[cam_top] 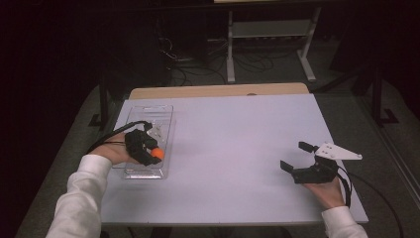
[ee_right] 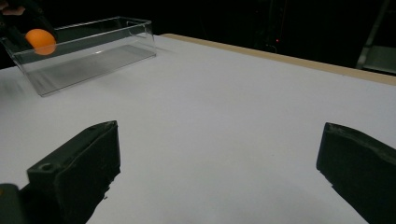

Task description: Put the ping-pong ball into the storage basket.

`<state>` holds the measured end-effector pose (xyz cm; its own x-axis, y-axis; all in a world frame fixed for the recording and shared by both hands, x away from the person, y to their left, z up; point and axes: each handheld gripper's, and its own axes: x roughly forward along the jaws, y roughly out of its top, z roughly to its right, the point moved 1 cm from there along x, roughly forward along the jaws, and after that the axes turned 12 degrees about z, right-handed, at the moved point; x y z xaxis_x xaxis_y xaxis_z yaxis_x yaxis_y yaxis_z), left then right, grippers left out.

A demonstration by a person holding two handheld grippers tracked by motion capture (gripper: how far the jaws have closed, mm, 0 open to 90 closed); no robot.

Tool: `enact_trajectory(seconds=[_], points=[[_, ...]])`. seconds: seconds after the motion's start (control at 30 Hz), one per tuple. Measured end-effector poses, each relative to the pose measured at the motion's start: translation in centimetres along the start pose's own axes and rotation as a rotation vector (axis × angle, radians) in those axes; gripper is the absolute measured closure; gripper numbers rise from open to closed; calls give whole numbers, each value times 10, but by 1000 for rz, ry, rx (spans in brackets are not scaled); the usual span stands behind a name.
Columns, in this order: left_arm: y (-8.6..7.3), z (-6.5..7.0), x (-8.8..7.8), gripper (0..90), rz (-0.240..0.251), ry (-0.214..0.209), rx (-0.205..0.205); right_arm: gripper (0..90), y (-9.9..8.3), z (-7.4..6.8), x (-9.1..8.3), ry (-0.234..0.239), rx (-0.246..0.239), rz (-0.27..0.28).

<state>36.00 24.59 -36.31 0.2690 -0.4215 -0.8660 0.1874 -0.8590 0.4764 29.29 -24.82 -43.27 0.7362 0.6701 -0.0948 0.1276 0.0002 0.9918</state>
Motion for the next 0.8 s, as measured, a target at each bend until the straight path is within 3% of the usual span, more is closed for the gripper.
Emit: enact_trajectory(seconds=[0.4, 0.8], points=[[-2, -1, 8, 510, -15, -3, 7, 0, 0, 0, 0, 3, -2, -5], [-13, -3, 20, 510, -3, -34, -30, 0, -1, 0, 1, 7, -1, -15]])
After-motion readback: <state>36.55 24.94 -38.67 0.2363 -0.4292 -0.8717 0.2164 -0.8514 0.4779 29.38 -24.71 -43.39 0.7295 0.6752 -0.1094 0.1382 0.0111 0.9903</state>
